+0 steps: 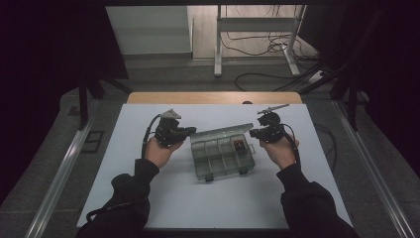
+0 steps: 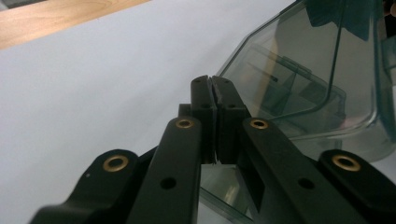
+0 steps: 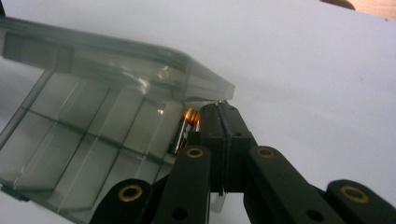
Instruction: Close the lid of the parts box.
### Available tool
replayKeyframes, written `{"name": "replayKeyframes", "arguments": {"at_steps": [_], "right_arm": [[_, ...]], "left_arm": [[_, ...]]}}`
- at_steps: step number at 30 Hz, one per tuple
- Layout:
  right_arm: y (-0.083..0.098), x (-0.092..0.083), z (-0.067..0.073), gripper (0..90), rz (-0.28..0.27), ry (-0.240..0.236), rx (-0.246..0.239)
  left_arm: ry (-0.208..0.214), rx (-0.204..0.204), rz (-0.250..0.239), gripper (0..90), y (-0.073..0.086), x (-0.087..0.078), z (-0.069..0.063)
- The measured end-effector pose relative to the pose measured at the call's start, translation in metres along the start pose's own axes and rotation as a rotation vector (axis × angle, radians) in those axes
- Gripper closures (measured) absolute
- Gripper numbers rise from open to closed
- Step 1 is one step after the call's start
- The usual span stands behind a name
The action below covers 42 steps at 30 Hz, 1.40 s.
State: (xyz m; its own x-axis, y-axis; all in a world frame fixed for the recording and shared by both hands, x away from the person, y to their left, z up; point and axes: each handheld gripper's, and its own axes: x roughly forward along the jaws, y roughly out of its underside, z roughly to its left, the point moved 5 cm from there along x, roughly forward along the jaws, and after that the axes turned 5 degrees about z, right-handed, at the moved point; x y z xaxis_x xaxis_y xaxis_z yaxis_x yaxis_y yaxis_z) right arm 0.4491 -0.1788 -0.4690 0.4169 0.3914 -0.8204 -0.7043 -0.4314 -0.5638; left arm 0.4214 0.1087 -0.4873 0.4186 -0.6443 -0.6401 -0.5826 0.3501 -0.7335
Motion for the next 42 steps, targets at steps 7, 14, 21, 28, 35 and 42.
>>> {"name": "replayKeyframes", "arguments": {"at_steps": [7,14,21,28,35,42], "right_arm": [[0.011,-0.003,-0.006,89.2,0.008,0.001,0.002],[0.017,-0.008,-0.008,89.3,0.000,-0.008,-0.009],[0.022,-0.016,-0.007,89.3,-0.027,-0.015,-0.011],[0.028,-0.021,-0.003,89.3,-0.039,-0.033,-0.028],[0.033,-0.024,0.004,89.2,-0.041,-0.037,-0.052],[0.039,-0.026,0.011,89.2,-0.035,-0.046,-0.076]], "left_arm": [[0.022,-0.012,0.000,88.3,0.006,-0.005,-0.007],[0.036,-0.014,0.006,88.3,0.015,-0.009,-0.017],[0.043,-0.003,0.022,88.2,0.025,-0.014,-0.025],[0.050,0.002,0.025,88.2,0.033,-0.018,-0.035],[0.062,-0.001,0.034,88.1,0.042,-0.018,-0.045],[0.065,0.004,0.062,88.1,0.051,-0.011,-0.055]]}}
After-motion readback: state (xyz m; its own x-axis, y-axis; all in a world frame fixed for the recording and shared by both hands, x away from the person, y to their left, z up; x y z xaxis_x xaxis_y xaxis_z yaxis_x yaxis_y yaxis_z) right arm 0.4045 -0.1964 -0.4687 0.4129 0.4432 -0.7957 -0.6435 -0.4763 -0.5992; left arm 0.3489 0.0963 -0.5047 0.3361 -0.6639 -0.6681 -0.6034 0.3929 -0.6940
